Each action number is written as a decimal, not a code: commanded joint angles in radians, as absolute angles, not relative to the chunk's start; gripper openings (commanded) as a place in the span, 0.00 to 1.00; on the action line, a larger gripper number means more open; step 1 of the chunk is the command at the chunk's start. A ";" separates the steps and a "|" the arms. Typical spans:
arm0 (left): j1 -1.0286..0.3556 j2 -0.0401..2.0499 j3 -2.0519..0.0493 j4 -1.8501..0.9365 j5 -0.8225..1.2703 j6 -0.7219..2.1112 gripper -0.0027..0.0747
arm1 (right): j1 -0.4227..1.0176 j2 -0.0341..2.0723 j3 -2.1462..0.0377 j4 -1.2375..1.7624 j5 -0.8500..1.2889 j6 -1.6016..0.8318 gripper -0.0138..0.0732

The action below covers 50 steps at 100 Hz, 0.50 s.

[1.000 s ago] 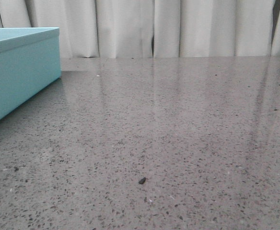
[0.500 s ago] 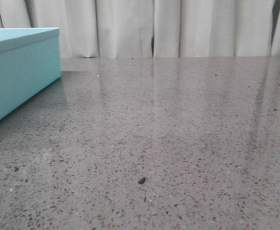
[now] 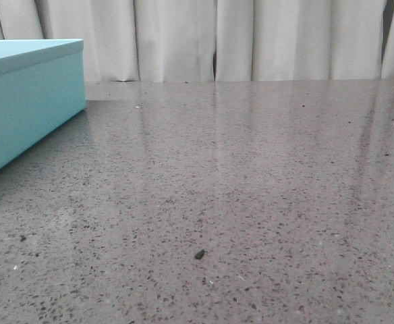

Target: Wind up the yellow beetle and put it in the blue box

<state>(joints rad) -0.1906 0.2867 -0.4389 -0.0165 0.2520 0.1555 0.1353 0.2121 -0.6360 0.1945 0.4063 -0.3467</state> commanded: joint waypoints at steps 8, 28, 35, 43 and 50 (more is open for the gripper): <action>-0.195 0.206 -0.455 -0.016 0.181 0.149 0.01 | 0.137 0.224 -0.656 0.193 0.316 -0.355 0.10; -0.197 0.185 -0.455 -0.016 0.168 0.149 0.01 | 0.137 0.224 -0.656 0.193 0.316 -0.355 0.10; -0.197 0.185 -0.455 -0.016 0.168 0.149 0.01 | 0.137 0.224 -0.656 0.193 0.316 -0.355 0.10; -0.197 0.185 -0.455 -0.016 0.168 0.149 0.01 | 0.137 0.224 -0.656 0.193 0.316 -0.355 0.10; -0.197 0.185 -0.455 -0.016 0.168 0.149 0.01 | 0.137 0.224 -0.656 0.193 0.316 -0.355 0.10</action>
